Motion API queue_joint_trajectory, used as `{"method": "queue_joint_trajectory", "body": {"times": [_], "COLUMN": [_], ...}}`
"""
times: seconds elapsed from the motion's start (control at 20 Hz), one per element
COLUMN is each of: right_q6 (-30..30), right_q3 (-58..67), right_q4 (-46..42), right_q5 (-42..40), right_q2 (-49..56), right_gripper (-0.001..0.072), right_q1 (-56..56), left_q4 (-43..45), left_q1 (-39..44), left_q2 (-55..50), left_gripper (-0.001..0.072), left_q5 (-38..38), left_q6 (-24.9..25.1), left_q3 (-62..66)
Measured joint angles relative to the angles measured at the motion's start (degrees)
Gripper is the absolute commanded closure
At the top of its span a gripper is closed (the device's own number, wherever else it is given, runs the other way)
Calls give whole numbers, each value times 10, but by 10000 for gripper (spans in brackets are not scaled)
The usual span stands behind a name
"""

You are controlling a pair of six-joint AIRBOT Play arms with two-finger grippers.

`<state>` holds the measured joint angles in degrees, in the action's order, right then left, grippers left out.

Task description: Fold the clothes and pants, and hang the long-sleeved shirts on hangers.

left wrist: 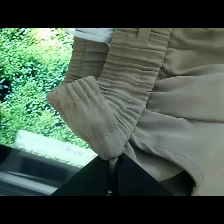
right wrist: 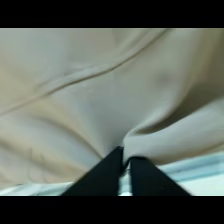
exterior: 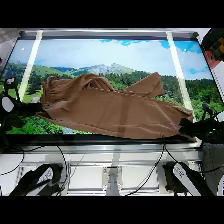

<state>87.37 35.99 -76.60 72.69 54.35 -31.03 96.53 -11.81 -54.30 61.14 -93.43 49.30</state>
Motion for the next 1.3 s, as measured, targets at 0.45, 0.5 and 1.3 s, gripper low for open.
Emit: {"method": "queue_joint_trajectory", "body": {"times": [0.45,0.5,1.3], "right_q6": [0,0,-10], "right_q3": [52,65,250], "right_q4": [4,6,363], "right_q5": [-70,-88,-270], "right_q2": [4,4,318], "right_gripper": [366,370,302], "right_q1": [0,0,118], "left_q4": [59,66,-548], "left_q1": [0,0,0], "left_q2": [3,3,4], "left_gripper": [333,343,365], "left_q5": [19,19,-209], "left_q6": [-7,-7,210], "left_q3": [-2,-2,-1]}}
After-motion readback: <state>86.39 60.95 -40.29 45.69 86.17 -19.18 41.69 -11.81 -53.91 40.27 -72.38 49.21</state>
